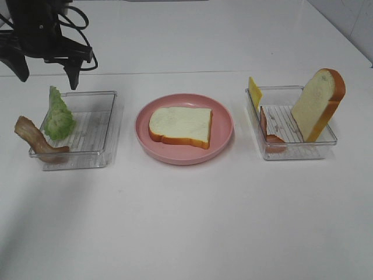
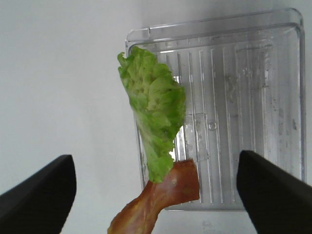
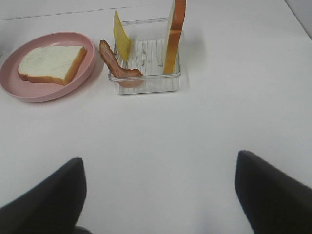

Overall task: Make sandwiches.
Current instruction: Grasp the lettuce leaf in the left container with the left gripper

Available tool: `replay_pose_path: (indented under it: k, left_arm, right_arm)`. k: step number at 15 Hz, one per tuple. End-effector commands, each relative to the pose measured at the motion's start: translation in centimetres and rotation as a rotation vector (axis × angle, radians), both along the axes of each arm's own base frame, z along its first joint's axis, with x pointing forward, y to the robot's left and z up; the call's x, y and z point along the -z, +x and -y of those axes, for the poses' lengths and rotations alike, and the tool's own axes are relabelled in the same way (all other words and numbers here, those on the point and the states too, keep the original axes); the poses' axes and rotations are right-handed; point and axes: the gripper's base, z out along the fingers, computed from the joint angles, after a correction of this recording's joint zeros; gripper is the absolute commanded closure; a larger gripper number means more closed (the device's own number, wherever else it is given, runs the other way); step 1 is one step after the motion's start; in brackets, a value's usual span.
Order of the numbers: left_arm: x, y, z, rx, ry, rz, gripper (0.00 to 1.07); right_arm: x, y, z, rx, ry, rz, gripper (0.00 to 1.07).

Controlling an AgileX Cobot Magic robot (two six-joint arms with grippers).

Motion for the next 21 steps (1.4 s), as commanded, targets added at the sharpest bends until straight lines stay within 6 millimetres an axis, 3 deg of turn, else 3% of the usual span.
replay_pose_path:
  k: [1,4,7,13,19,20,21]
  left_arm:
    - [2.4,-0.2,-0.4,-0.021,0.042,-0.106,0.22]
    - [3.7,0.1,-0.3,-0.017,0.053,-0.121,0.22]
    - [4.8,0.4,-0.6,-0.008,0.099,-0.136,0.35]
    - [5.3,0.5,-0.7,-0.005,0.113,-0.142,0.39]
    - [5.2,0.5,-1.0,0.000,0.147,-0.142,0.89]
    - [5.2,0.4,-1.1,-0.002,0.154,-0.150,1.06]
    - [5.1,0.4,-1.1,0.000,0.155,-0.149,1.07]
  right_arm:
    - [0.0,-0.1,0.0,0.002,0.003,0.020,0.29]
    - [0.0,-0.1,0.0,0.002,0.003,0.020,0.29]
    - [0.0,-0.1,0.0,0.002,0.003,0.020,0.29]
    - [0.0,-0.1,0.0,0.002,0.003,0.020,0.29]
    - [0.0,-0.1,0.0,0.002,0.003,0.020,0.29]
    - [0.0,-0.1,0.0,0.002,0.003,0.020,0.29]
    - [0.0,-0.1,0.0,0.002,0.003,0.020,0.29]
